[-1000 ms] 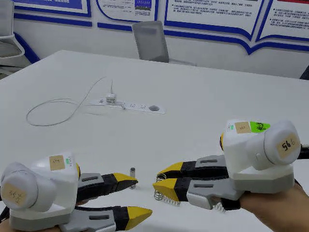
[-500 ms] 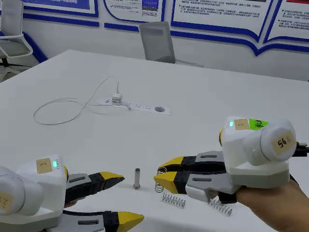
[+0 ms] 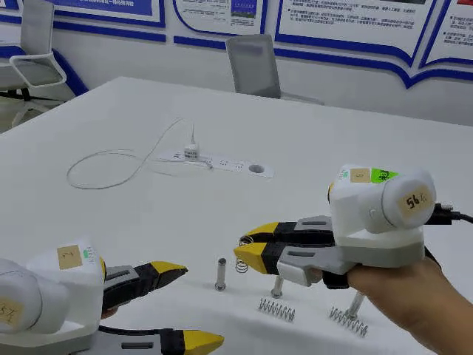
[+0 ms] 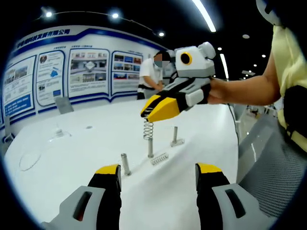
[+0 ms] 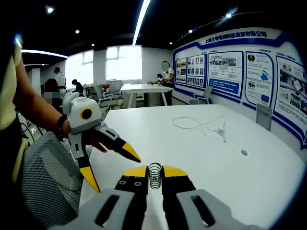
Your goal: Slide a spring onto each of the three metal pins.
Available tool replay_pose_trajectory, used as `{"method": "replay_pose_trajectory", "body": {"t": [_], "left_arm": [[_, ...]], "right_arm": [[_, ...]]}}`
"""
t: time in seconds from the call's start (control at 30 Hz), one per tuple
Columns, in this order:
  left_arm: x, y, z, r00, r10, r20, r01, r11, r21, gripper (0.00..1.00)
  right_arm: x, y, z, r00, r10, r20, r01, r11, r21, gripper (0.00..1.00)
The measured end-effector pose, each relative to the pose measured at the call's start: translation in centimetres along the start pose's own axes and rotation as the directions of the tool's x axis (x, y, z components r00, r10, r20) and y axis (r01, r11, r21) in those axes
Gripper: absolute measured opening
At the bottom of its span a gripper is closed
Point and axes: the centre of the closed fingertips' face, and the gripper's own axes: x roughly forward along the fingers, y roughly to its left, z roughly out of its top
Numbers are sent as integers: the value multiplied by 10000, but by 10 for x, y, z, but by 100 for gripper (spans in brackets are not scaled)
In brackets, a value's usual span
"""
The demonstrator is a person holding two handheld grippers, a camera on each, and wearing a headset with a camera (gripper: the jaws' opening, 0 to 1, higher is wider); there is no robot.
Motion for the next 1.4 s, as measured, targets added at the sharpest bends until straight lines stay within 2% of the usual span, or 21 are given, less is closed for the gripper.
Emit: {"method": "replay_pose_trajectory", "body": {"t": [0.3, 0.67, 1.4], "left_arm": [[-1, 0, -3, 10000, 55, -29, -55, 10000, -64, 64], [-2, 0, -8, 9999, 50, -142, -53, 9999, -163, 64], [-1, 5, -12, 9998, 85, -181, -91, 9995, -314, 65]], "right_arm": [[18, -13, 3, 9989, -371, 303, 372, 9993, -47, 12], [38, -24, -11, 9986, -501, 158, 500, 9987, 58, 11], [51, -31, -26, 9984, -557, 52, 554, 9971, 531, 11]]}}
